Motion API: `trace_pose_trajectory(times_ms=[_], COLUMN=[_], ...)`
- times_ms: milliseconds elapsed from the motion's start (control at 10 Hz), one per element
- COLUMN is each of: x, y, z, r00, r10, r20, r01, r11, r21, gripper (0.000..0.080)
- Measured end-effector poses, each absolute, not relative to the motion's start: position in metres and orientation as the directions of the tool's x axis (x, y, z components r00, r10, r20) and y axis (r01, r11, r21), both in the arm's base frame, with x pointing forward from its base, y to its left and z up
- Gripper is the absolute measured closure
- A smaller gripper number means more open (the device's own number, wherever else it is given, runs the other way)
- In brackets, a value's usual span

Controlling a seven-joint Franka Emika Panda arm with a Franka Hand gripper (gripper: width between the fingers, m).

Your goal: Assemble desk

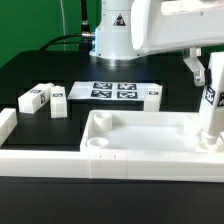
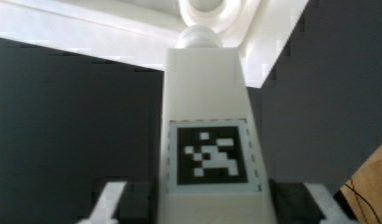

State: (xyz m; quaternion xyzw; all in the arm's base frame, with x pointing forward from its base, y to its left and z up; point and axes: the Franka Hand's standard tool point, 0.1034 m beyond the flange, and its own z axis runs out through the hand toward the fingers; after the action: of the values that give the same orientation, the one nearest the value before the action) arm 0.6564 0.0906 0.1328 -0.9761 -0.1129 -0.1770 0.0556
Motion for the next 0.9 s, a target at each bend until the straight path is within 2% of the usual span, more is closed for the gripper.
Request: trace_pose_trajectory(times_ms=[500,900], x=[0.646,0.647], y=[0.102,0.101], z=[0.119,0.119], r00=[0.910,0.906], r10=[0.215,0.225], r20=[0.354,0.360], r01=[0.255,0.264], r11=[-0.964,-0.962], r21=[-0.070,-0.064], gripper=[0.0511,0.0511])
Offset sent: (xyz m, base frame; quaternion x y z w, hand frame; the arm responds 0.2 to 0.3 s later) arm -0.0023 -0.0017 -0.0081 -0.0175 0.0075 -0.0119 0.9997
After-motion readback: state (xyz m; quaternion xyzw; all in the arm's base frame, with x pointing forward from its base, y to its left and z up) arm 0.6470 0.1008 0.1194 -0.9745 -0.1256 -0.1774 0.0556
